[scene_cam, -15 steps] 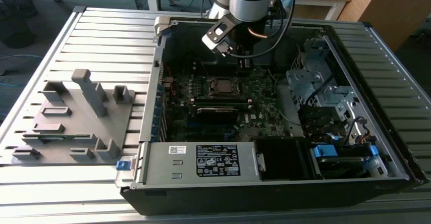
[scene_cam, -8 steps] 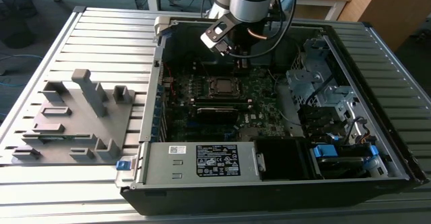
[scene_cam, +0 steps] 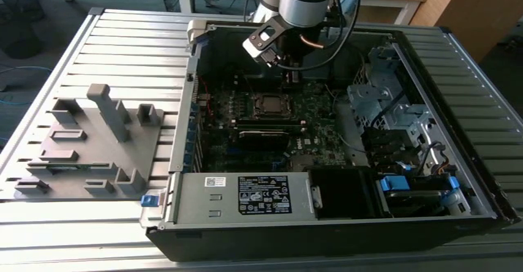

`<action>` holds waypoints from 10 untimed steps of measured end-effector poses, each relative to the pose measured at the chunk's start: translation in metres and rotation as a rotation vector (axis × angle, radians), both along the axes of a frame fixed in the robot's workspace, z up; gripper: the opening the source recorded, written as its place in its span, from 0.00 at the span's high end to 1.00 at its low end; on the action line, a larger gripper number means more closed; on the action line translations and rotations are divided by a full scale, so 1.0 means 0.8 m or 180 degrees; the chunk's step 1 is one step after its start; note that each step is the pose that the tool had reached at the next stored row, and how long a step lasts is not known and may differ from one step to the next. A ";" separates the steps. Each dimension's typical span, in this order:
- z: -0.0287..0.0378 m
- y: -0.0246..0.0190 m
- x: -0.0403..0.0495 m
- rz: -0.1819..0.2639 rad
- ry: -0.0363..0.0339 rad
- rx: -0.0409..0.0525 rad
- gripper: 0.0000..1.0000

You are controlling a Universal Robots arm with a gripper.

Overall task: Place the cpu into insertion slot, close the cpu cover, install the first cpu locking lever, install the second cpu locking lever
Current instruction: 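Close the cpu cover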

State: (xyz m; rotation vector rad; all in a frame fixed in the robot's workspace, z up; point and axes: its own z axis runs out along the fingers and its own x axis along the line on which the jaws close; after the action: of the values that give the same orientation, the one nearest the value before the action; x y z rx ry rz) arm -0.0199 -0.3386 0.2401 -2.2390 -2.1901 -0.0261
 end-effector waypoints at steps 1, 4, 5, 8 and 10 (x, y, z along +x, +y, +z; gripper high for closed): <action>-0.0001 0.0000 0.000 0.0000 0.0000 0.0000 0.90; -0.0017 0.0001 -0.006 0.0000 0.0000 0.0001 0.90; -0.0025 0.0001 -0.010 -0.0001 0.0000 0.0000 0.90; -0.0104 0.0001 -0.024 -0.0007 0.0000 0.0000 0.90; -0.0137 0.0001 -0.027 -0.0009 0.0000 0.0000 0.90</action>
State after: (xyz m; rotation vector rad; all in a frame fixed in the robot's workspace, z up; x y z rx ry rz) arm -0.0417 -0.3385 0.2292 -2.2423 -2.1868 -0.0260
